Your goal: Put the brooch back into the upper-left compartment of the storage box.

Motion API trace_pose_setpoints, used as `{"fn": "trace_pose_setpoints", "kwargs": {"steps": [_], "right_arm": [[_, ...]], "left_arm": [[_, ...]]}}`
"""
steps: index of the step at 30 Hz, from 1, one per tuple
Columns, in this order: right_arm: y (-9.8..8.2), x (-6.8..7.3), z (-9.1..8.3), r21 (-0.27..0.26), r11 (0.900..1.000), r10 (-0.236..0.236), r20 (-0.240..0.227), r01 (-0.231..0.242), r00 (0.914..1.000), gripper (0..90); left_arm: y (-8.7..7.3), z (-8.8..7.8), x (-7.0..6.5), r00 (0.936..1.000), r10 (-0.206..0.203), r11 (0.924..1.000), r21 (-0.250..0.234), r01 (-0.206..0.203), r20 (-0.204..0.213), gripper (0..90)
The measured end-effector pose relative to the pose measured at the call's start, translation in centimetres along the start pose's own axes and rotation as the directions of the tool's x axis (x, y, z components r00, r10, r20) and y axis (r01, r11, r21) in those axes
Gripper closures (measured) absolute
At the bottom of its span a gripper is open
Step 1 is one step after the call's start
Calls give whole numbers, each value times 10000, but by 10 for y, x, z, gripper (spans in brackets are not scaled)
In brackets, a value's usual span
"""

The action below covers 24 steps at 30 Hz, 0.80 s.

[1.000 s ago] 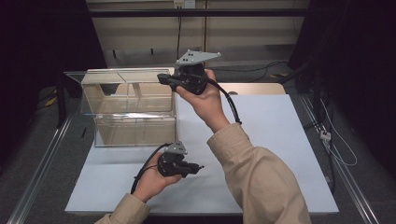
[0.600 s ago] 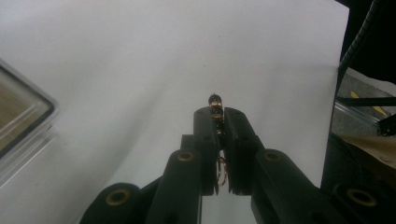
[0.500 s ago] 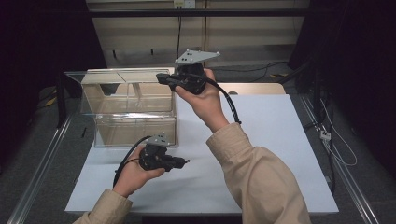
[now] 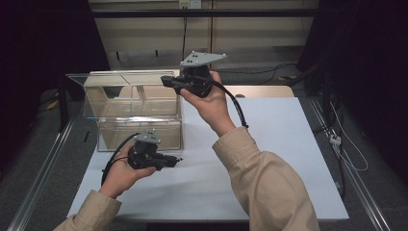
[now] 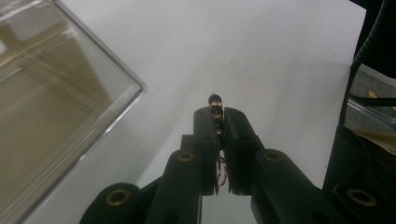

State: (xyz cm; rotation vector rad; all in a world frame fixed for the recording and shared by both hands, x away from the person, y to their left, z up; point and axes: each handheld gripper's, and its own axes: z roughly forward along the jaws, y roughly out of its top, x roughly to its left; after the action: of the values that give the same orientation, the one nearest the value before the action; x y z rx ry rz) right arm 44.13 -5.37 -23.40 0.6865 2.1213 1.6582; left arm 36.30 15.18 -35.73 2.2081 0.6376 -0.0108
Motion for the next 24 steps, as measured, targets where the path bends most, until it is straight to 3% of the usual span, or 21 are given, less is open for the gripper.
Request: {"fn": "trace_pose_setpoints", "kwargs": {"steps": [13, 24], "right_arm": [[-1, 0, 1, 40, 10000, 14, -3, -14, 10000, 900], [0, 0, 1, 35, 10000, 14, 9, -14, 10000, 900]], "left_arm": [[10, -35, 11, 9992, -85, 9999, 96, 88, -403, 846], [27, -58, 14, 9992, 81, 9994, 325, -68, -394, 845]]}}
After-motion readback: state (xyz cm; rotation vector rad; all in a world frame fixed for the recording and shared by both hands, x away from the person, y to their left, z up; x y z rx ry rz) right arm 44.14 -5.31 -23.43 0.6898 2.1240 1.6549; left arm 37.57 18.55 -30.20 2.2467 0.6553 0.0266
